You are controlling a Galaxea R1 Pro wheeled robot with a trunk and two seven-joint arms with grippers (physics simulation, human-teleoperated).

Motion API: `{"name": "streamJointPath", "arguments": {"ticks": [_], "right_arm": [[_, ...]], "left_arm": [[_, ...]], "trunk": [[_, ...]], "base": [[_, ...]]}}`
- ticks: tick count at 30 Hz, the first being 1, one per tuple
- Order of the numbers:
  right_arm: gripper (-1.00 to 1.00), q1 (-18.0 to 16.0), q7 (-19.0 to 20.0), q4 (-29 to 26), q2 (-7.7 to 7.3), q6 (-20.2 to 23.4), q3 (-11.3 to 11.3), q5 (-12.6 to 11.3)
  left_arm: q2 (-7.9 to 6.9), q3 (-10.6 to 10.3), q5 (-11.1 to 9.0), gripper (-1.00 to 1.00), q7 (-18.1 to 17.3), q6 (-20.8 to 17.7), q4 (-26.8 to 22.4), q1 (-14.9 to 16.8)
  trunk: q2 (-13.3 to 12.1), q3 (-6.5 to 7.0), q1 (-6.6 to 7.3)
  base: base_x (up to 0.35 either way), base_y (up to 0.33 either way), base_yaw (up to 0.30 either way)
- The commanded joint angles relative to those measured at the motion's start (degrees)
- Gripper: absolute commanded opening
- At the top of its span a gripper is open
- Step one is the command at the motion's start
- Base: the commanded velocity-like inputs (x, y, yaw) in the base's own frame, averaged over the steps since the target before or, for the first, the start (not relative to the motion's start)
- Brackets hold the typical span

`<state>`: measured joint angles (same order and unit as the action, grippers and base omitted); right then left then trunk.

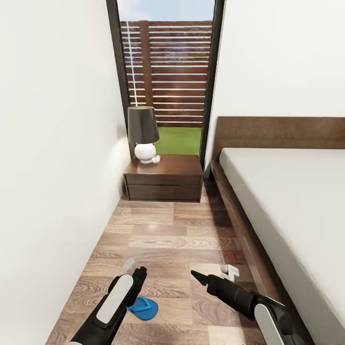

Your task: In the bedroom, move the book from the bed onto either nightstand, and place the two sandals side by side next to the bed.

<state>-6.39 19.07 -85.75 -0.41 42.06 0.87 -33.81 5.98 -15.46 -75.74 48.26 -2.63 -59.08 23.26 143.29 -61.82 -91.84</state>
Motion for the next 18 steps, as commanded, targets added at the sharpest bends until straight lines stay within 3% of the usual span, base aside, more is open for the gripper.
{"name": "streamJointPath", "arguments": {"ticks": [1, 18], "right_arm": [[1.0, -0.03, 0.09, -0.03, -0.03, 0.2, 0.01, -0.03], [1.0, -0.03, 0.07, -0.03, -0.03, 0.19, 0.01, -0.03]], "left_arm": [[-0.01, -0.03, -0.02, 1.0, 0.29, -0.28, -0.07, 0.03], [0.08, -0.09, -0.02, 1.0, 0.29, -0.28, -0.07, 0.03]], "trunk": [[0.04, -0.28, -0.01], [0.27, -4.05, -0.45]], "base": [[0.0, 0.0, 0.0], [0.0, 0.0, 0.0]]}}
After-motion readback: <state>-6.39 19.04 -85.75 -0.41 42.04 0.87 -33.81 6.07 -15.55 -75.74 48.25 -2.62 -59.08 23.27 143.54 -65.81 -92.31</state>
